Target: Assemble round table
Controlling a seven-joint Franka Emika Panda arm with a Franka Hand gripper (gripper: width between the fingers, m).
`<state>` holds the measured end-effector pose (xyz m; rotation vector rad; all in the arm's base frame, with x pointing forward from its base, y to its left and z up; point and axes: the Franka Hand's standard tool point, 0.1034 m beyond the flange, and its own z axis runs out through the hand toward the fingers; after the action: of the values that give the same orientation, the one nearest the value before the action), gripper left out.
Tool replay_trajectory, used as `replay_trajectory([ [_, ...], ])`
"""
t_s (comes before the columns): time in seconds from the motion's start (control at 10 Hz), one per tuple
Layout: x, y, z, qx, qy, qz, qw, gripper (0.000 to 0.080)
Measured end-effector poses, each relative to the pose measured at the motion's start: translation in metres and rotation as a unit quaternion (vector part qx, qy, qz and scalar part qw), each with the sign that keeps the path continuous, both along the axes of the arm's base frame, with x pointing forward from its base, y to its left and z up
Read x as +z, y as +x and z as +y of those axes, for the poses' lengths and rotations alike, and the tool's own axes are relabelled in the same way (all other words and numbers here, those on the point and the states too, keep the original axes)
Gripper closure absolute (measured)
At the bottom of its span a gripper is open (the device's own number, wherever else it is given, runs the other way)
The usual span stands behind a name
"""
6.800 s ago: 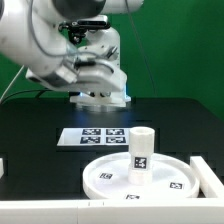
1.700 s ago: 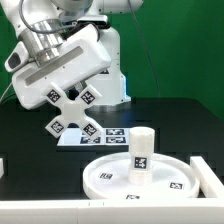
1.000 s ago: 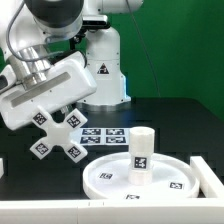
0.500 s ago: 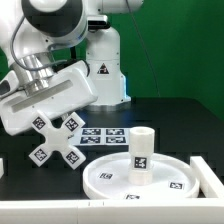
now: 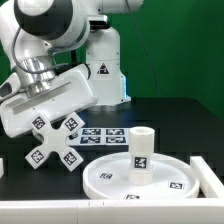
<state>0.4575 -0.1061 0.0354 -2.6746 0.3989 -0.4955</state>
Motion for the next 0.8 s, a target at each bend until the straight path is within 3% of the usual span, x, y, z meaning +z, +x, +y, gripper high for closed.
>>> replay_trajectory([
  [0.1, 0.0, 0.0, 0.0, 0.0, 0.0, 0.0, 1.0, 0.0222],
  [0.2, 0.0, 0.0, 0.0, 0.0, 0.0, 0.0, 1.0, 0.017],
  [0.3, 0.002, -0.001, 0.0, -0.004, 0.004, 0.007, 1.0, 0.017],
  [0.6, 0.041, -0.013, -0.004, -0.007, 0.013, 0.058, 0.998, 0.0151],
  [0.8, 0.059, -0.012, -0.014, -0.008, 0.009, 0.066, 0.998, 0.0151],
])
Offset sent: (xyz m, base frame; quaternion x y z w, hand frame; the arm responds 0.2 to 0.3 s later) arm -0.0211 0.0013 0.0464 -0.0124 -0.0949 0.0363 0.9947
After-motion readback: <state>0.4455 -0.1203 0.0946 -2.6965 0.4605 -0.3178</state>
